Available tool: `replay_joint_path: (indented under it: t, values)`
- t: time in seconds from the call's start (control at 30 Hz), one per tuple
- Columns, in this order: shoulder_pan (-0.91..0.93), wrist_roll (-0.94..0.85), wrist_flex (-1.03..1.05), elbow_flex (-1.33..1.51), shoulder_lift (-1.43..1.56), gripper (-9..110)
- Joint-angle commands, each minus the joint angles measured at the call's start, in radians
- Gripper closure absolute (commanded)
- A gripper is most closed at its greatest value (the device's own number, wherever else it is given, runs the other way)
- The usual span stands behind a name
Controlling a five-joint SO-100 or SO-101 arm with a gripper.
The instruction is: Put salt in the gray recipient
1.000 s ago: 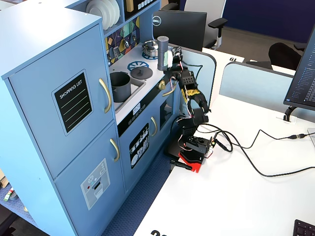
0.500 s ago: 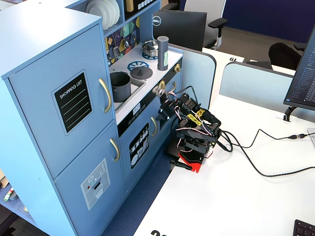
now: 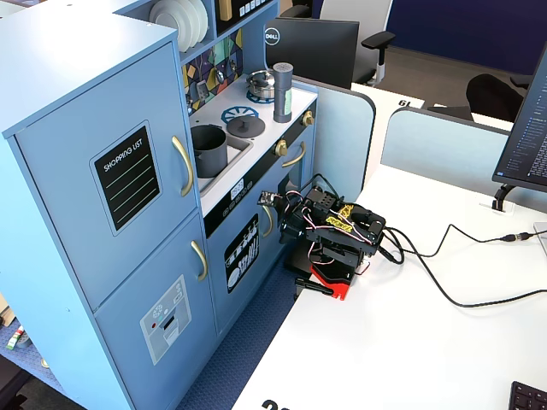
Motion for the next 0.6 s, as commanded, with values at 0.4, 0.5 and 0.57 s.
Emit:
replay_joint_path:
  t: [0.4,0.5,0.57]
  values:
    - [0.021,0.173,0.031,0.002,0.005,96]
    - [0.021,0.173,0.031,0.002,0.005,95]
    - [0.021,0.173,0.031,0.002,0.005,95]
